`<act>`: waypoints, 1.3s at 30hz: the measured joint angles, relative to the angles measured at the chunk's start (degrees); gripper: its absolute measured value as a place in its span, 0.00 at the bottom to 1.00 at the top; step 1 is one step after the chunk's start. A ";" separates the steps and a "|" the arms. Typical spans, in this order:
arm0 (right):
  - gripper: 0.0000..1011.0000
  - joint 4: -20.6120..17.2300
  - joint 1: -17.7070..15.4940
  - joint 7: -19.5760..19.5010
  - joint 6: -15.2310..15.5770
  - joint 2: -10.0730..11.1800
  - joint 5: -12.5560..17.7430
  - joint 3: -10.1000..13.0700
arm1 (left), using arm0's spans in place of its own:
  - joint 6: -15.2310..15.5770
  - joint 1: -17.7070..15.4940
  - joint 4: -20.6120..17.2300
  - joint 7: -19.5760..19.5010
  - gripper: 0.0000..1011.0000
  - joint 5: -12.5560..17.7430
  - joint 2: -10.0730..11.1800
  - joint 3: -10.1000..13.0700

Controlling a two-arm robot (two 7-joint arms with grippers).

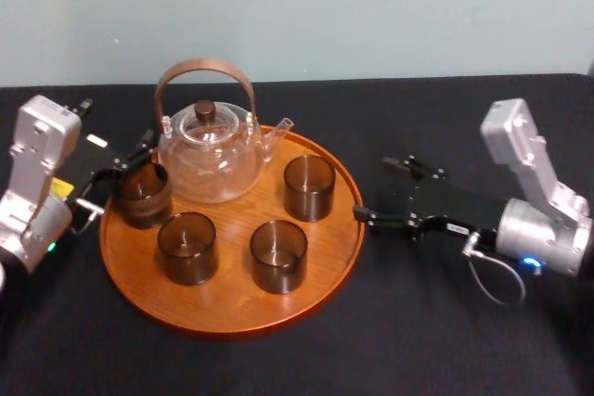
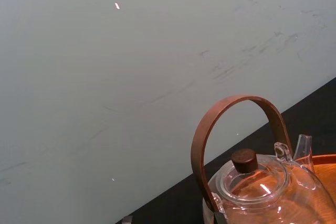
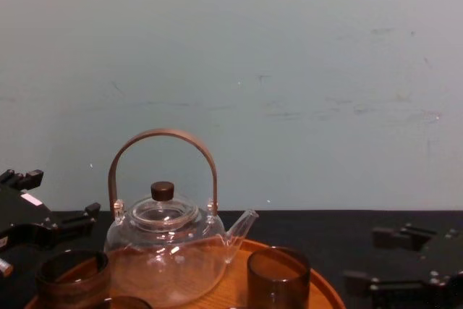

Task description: Pick up the glass from the table and place it on the tray.

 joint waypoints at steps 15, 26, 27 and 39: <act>0.99 -6.87 -10.93 -13.47 -6.15 0.14 0.04 8.90 | 0.00 0.00 0.00 0.00 0.99 0.00 0.00 0.00; 0.99 -4.98 -13.44 -20.70 -9.11 -4.47 -3.60 11.44 | 0.00 0.00 0.00 0.00 0.99 0.00 0.00 0.00; 0.99 -4.32 -13.50 -21.26 -9.67 -5.18 -3.98 11.69 | 0.00 0.00 0.00 0.00 0.99 0.00 0.00 0.00; 0.99 -1.17 -13.00 -22.06 -11.00 -8.03 -5.44 12.55 | 0.00 0.00 0.00 0.00 0.99 0.00 0.00 0.00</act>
